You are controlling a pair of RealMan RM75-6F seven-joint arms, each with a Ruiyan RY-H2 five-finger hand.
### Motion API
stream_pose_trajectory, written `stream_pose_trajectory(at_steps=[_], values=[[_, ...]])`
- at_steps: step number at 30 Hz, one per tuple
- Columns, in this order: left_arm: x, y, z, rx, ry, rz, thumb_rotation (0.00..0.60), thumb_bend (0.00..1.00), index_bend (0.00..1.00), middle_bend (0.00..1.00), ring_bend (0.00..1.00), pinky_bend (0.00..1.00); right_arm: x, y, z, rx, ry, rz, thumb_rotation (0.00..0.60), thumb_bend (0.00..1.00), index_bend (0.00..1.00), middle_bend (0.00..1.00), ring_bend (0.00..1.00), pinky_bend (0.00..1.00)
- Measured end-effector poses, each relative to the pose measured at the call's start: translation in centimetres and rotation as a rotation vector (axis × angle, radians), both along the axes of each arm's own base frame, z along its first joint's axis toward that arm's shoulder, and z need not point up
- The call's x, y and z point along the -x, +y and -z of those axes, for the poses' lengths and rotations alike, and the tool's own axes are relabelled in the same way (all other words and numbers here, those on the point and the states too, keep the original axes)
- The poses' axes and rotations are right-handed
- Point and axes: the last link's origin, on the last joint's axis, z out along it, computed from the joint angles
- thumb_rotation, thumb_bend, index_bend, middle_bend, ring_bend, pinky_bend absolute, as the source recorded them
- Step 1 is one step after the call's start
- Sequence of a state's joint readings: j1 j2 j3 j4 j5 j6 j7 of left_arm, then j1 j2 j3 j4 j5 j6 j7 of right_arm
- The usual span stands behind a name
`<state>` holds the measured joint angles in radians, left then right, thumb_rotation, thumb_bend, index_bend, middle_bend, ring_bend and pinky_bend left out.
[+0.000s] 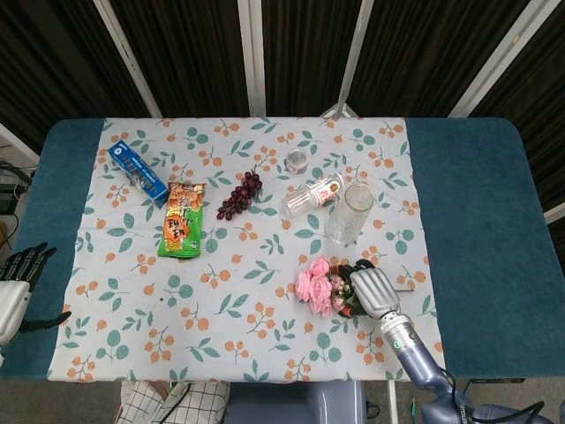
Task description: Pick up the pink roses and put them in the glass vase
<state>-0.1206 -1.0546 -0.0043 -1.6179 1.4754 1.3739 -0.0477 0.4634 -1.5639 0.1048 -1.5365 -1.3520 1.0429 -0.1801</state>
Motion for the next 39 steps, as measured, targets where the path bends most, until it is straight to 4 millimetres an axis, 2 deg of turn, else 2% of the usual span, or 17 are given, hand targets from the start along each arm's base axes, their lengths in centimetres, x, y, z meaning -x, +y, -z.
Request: stream_pose_trajectory(at_steps=[5, 8, 11, 21, 26, 30, 33, 39], values=[[0.0, 0.0, 0.0, -0.001, -0.005, 0.0, 0.6, 0.0, 0.0, 0.0, 0.0, 0.0, -0.8, 0.3, -1.0, 0.006, -0.049, -0.007, 0.6, 0.29, 0.5, 0.52, 0.54, 0.32], [-0.1, 0.0, -0.1, -0.006, -0.011, 0.0, 0.6, 0.0, 0.0, 0.0, 0.0, 0.0, -1.4, 0.3, -2.3, 0.019, -0.098, 0.004, 0.6, 0.29, 0.5, 0.52, 0.54, 0.32], [-0.1, 0.0, -0.1, -0.006, -0.011, 0.002, 0.6, 0.0, 0.0, 0.0, 0.0, 0.0, -1.9, -0.1, -4.5, 0.05, -0.163, 0.029, 0.6, 0.29, 0.5, 0.52, 0.54, 0.32], [-0.3, 0.0, 0.0, -0.004, -0.012, 0.01, 0.6, 0.0, 0.0, 0.0, 0.0, 0.0, -2.7, -4.0, -14.9, 0.274, -0.466, 0.135, 0.6, 0.29, 0.5, 0.52, 0.54, 0.32], [-0.4, 0.1, 0.2, -0.001, -0.012, 0.009, 0.6, 0.0, 0.0, 0.0, 0.0, 0.0, -3.5, -5.8, -18.6, 0.374, -0.654, 0.166, 0.6, 0.29, 0.47, 0.52, 0.51, 0.32], [-0.5, 0.2, 0.2, -0.002, -0.015, 0.009, 0.6, 0.0, 0.0, 0.0, 0.0, 0.0, -4.9, -7.6, -20.9, 0.438, -0.911, 0.193, 0.6, 0.29, 0.44, 0.52, 0.49, 0.32], [-0.5, 0.2, 0.3, 0.004, -0.016, 0.008, 0.6, 0.0, 0.0, 0.0, 0.0, 0.0, -6.0, -9.0, -21.3, 0.471, -1.056, 0.196, 0.6, 0.29, 0.43, 0.51, 0.48, 0.32], [-0.5, 0.3, 0.3, 0.006, -0.023, 0.002, 0.6, 0.0, 0.0, 0.0, 0.0, 0.0, -8.3, -11.4, -18.6, 0.48, -1.206, 0.206, 0.6, 0.29, 0.32, 0.46, 0.4, 0.32]])
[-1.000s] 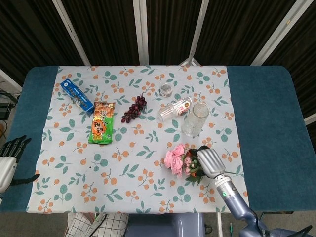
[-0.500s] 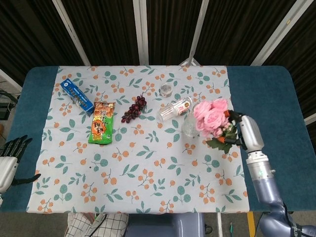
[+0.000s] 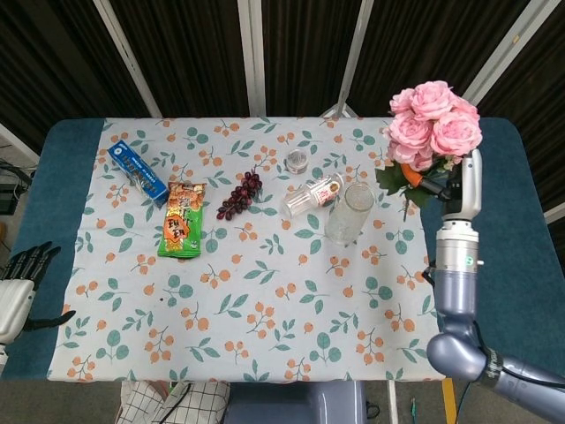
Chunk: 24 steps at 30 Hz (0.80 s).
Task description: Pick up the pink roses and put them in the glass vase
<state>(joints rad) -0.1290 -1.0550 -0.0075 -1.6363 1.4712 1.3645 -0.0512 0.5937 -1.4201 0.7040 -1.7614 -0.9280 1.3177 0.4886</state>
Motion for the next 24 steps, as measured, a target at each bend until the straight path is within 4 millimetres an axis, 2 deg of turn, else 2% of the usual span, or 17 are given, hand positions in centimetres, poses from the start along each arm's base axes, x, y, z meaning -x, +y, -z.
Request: stream_pose_trajectory(at_steps=[9, 13, 20, 24], values=[[0.1, 0.0, 0.0, 0.009, -0.01, -0.008, 0.6, 0.0, 0.0, 0.0, 0.0, 0.0, -3.4, -2.6, 3.9, 0.019, -0.062, -0.016, 0.6, 0.29, 0.31, 0.46, 0.39, 0.31], [0.1, 0.1, -0.1, 0.01, -0.016, -0.009, 0.6, 0.0, 0.0, 0.0, 0.0, 0.0, -4.2, -3.3, 4.1, 0.032, -0.048, -0.023, 0.6, 0.29, 0.32, 0.46, 0.39, 0.31], [0.1, 0.1, -0.1, 0.012, -0.02, -0.01, 0.6, 0.0, 0.0, 0.0, 0.0, 0.0, -4.4, -4.6, 3.6, 0.061, -0.016, -0.009, 0.6, 0.29, 0.31, 0.46, 0.39, 0.31], [0.0, 0.1, 0.0, 0.014, -0.016, -0.009, 0.6, 0.0, 0.0, 0.0, 0.0, 0.0, -4.6, -4.7, 3.3, 0.069, -0.025, -0.01, 0.6, 0.29, 0.31, 0.46, 0.39, 0.31]])
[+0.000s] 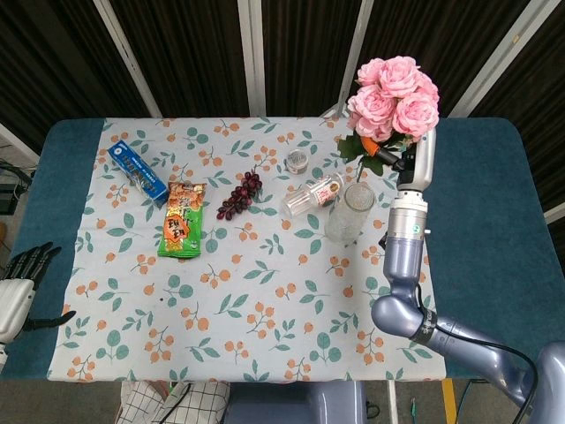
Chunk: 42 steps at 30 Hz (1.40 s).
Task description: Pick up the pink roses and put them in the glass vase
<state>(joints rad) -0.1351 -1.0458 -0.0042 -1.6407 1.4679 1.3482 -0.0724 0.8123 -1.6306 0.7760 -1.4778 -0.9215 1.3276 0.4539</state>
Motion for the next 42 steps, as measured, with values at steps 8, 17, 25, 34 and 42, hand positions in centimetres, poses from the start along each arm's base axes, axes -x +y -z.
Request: stream_pose_trajectory(at_steps=[8, 17, 25, 34, 42], values=[[0.0, 0.0, 0.0, -0.006, 0.0, 0.0, 0.6, 0.0, 0.0, 0.0, 0.0, 0.0, 0.0, 0.5, -0.1, 0.007, 0.005, -0.003, 0.6, 0.29, 0.31, 0.46, 0.39, 0.31], [-0.1, -0.1, -0.1, -0.009, 0.0, 0.007, 0.6, 0.0, 0.0, 0.0, 0.0, 0.0, 0.1, 1.2, -1.0, 0.02, 0.008, -0.004, 0.6, 0.29, 0.31, 0.46, 0.39, 0.31], [-0.1, -0.1, 0.0, -0.009, 0.001, 0.011, 0.6, 0.0, 0.0, 0.0, 0.0, 0.0, 1.0, 2.4, -0.5, -0.001, 0.006, 0.016, 0.6, 0.29, 0.31, 0.46, 0.39, 0.31], [-0.1, -0.1, 0.0, -0.009, 0.003, 0.009, 0.6, 0.0, 0.0, 0.0, 0.0, 0.0, 1.5, 2.7, 1.2, -0.041, -0.007, 0.033, 0.6, 0.29, 0.31, 0.46, 0.39, 0.31], [-0.1, -0.1, 0.0, -0.006, -0.001, 0.009, 0.6, 0.0, 0.0, 0.0, 0.0, 0.0, 2.5, 2.4, 3.4, -0.077, 0.01, 0.066, 0.6, 0.29, 0.31, 0.45, 0.39, 0.31]])
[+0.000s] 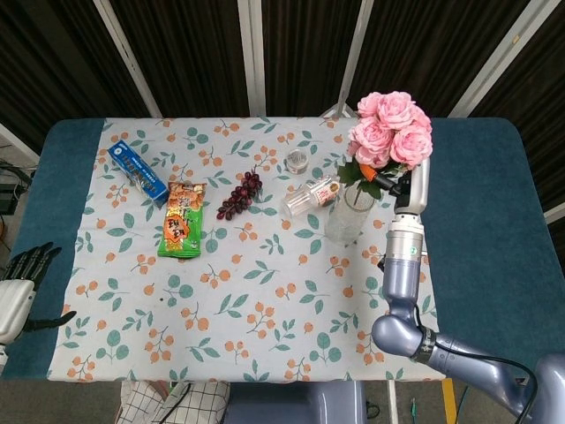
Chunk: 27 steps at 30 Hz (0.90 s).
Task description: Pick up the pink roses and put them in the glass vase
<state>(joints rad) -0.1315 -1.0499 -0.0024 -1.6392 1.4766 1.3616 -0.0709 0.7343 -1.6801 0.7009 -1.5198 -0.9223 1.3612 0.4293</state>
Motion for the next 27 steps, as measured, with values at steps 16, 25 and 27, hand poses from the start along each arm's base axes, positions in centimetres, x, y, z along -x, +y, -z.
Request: stream_pose_trajectory(at_steps=[16, 25, 27], values=[[0.0, 0.0, 0.1, 0.007, 0.003, 0.002, 0.6, 0.0, 0.0, 0.0, 0.0, 0.0, 2.6, 0.3, 3.8, -0.05, 0.038, 0.06, 0.6, 0.29, 0.32, 0.45, 0.38, 0.31], [-0.1, 0.0, 0.1, 0.006, 0.004, 0.004, 0.6, 0.0, 0.0, 0.0, 0.0, 0.0, 2.6, 1.1, 4.8, -0.067, 0.05, 0.052, 0.6, 0.29, 0.32, 0.45, 0.38, 0.31], [-0.1, -0.1, 0.1, 0.007, 0.003, 0.006, 0.6, 0.0, 0.0, 0.0, 0.0, 0.0, 2.8, 1.2, 5.0, -0.069, 0.054, 0.057, 0.6, 0.29, 0.31, 0.45, 0.38, 0.31]])
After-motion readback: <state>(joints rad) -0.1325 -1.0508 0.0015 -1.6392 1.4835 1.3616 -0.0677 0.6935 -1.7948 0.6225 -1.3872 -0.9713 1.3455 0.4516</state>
